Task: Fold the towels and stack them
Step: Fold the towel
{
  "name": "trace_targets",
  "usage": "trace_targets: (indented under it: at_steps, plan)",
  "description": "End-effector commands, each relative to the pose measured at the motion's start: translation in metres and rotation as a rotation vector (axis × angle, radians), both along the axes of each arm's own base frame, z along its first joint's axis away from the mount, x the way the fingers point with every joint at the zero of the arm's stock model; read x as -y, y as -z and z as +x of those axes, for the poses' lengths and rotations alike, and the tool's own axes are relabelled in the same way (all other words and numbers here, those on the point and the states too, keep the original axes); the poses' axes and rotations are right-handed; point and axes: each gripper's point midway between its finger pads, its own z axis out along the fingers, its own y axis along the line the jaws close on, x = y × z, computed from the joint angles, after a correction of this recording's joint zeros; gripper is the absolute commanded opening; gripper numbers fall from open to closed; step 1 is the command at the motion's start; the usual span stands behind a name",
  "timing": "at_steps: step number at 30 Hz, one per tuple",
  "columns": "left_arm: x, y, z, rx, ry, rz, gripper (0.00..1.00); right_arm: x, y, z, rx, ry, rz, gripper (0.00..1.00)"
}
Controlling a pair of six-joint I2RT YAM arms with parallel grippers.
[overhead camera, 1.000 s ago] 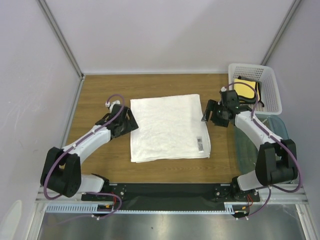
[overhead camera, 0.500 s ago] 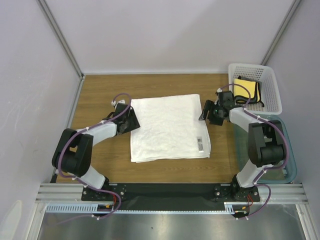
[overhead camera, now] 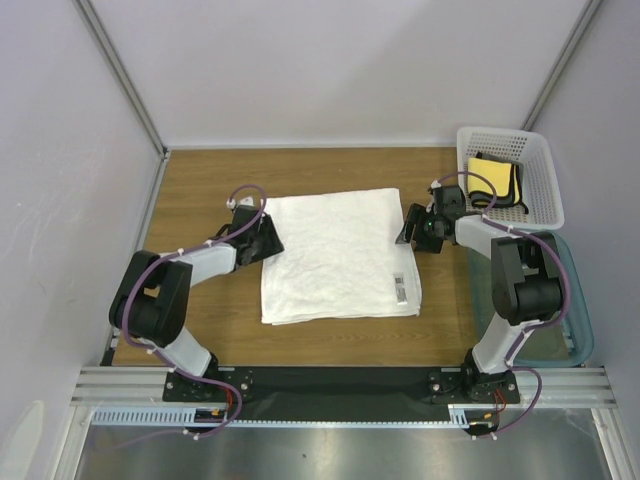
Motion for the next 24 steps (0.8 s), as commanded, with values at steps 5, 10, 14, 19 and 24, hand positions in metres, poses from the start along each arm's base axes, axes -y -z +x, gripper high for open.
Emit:
trace_targets:
  at_steps: [5, 10, 14, 19, 24]
  plan:
    - [0.015, 0.012, -0.018, -0.032, 0.012, -0.014, 0.63, -0.004, 0.008, 0.000, -0.014, -0.003, -0.016, 0.65]
    - [0.012, 0.013, -0.016, -0.026, -0.012, 0.001, 0.49, -0.008, 0.013, -0.002, -0.027, -0.011, -0.010, 0.53]
    - [0.006, 0.014, -0.021, -0.045, -0.027, 0.029, 0.33, -0.010, 0.012, -0.002, -0.027, -0.009, 0.004, 0.42]
    - [0.005, 0.013, -0.025, -0.040, -0.020, 0.032, 0.24, -0.012, 0.009, -0.002, -0.015, -0.006, 0.022, 0.30]
    - [0.003, 0.004, -0.030, -0.033, -0.021, 0.036, 0.31, -0.013, 0.008, -0.004, -0.020, -0.010, 0.025, 0.25]
